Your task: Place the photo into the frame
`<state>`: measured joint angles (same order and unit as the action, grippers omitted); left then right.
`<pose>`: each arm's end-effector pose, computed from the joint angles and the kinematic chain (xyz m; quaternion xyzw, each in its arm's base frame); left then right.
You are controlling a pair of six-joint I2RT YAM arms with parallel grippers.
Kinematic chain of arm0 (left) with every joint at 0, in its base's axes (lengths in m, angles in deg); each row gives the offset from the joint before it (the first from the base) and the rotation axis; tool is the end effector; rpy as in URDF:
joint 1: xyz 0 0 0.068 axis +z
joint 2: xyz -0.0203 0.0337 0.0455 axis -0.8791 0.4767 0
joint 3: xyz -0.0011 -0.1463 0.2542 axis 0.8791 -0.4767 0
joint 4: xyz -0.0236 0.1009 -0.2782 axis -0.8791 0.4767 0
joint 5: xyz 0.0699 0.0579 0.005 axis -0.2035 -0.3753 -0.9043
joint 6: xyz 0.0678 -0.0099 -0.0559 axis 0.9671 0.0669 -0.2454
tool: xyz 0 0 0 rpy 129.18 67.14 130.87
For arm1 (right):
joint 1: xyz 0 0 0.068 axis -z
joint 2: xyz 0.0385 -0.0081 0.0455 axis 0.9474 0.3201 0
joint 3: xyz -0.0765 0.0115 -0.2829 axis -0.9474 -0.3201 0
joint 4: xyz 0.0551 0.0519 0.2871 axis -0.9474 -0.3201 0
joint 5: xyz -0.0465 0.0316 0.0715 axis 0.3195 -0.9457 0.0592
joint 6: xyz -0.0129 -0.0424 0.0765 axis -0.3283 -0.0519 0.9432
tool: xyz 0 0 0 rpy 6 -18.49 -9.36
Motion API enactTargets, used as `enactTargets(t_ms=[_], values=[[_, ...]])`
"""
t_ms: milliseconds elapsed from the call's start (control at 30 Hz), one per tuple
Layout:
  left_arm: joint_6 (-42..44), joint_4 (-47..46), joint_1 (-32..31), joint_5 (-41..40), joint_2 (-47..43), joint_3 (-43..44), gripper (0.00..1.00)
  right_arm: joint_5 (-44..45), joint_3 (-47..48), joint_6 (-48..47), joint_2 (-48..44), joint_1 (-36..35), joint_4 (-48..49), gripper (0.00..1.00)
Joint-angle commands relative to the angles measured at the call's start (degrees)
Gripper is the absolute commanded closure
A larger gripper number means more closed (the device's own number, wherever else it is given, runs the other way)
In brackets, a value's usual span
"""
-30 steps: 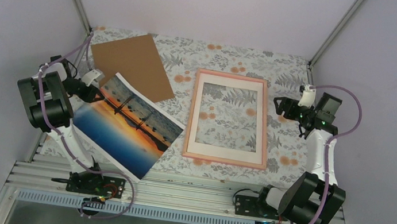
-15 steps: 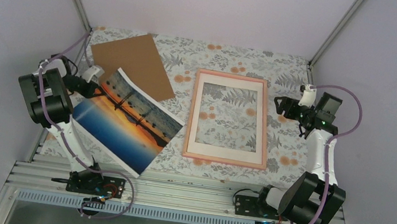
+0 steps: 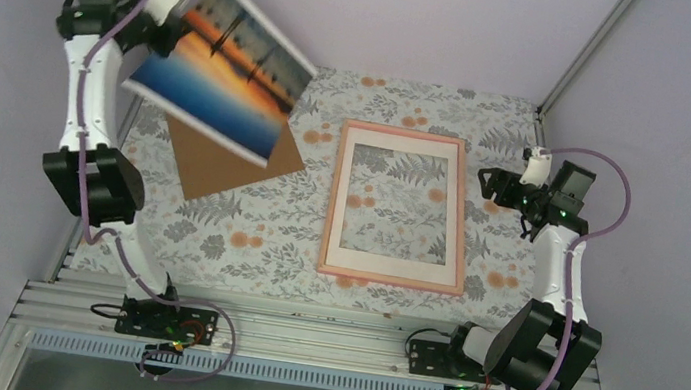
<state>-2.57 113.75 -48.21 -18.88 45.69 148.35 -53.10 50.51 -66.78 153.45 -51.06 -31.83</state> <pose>0.4747 0.0650 0.4384 0.3082 0.8030 -0.0689 0.5055 0.3121 -0.0685 0.2568 0.0011 0.8798 0.1760 0.4415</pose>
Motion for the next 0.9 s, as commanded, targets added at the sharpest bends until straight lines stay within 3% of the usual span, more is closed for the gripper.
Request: enactTargets(t_ms=[0, 167, 400, 633, 867], values=[[0.88, -6.24, -14.9, -17.74, 0.41, 9.19, 0.98, 1.07, -0.33, 0.58, -1.52, -0.24, 1.03, 0.15], [9.42, -12.11, -33.83, -31.26, 1.73, 5.55, 0.98, 2.38, -0.71, 1.26, -2.43, 1.0, 0.92, 0.14], [12.0, -23.18, -52.19, -38.99, 1.73, -15.66, 0.98, 0.98, -0.7, 1.84, -2.95, 4.87, -0.42, 0.1], [1.49, -19.37, -60.46, -35.56, 8.45, -16.9, 0.98, -1.12, 0.17, 1.21, -3.0, 9.01, -3.2, 0.1], [-2.21, -22.15, -64.54, -29.05, 6.54, -25.03, 0.98, -3.37, 0.09, 1.53, -2.94, 11.29, -3.31, 0.1]])
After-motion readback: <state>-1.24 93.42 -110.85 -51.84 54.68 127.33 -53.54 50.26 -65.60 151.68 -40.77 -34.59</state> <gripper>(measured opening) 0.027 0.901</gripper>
